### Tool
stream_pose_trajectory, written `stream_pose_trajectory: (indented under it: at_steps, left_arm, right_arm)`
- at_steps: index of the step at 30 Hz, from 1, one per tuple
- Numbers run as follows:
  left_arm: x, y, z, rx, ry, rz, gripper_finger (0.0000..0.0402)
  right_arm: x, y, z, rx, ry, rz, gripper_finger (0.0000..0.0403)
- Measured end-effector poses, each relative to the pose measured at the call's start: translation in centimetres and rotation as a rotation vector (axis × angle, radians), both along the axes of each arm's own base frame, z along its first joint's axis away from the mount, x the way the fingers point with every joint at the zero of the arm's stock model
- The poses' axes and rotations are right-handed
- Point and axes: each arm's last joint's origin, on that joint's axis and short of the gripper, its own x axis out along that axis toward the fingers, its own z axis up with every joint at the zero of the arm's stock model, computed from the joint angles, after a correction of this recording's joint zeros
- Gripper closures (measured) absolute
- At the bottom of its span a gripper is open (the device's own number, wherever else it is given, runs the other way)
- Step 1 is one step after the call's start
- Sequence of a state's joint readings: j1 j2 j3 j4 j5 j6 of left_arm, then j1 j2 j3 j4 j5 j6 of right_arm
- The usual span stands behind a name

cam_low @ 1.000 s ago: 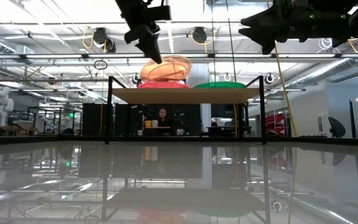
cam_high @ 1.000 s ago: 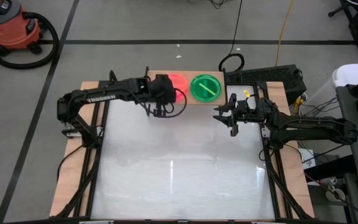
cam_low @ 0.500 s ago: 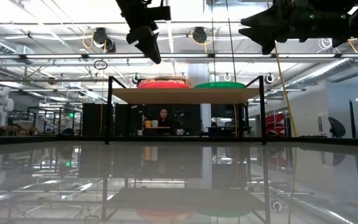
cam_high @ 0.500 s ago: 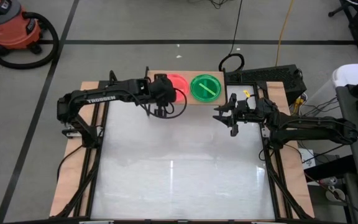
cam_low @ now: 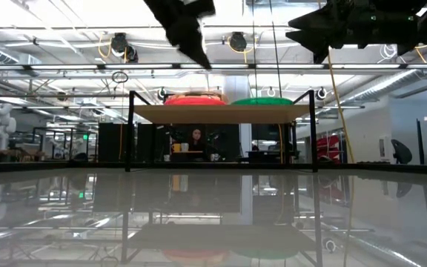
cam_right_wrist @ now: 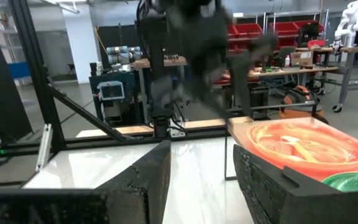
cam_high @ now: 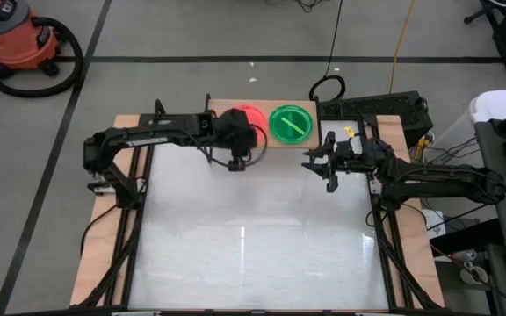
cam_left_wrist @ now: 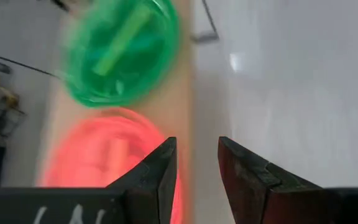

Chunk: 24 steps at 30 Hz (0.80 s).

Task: Place and stack plates onto a shelf
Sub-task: Stack the orange plate on top of the pink plate on the shelf, then return to Home Position

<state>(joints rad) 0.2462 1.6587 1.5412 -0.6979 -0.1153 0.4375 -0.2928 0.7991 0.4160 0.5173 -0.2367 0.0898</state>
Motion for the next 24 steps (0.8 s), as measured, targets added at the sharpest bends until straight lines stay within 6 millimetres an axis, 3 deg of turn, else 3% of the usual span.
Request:
stream_pose_trajectory:
  at_steps: [3,11,18,24]
  left_arm:
    - [0.9,0.3,-2.2,-0.011,0.070,-0.037,0.0277]
    - [1.6,2.5,-4.0,-0.006,0.111,0.020,0.0277]
    - [1.0,3.5,-3.6,-0.017,0.091,0.106,0.0277]
    - [-0.2,0.7,-0.2,0.010,-0.009,0.024,0.0285]
  right_arm:
    - [-0.1,0.0,0.1,0.017,-0.005,0.005,0.0248]
    - [-0.3,0.1,-0.1,0.011,0.022,0.003,0.0248]
    - [-0.3,0.1,-0.1,0.011,0.028,0.002,0.0248]
    - [-0.4,0.1,0.0,0.007,0.023,0.003,0.0248]
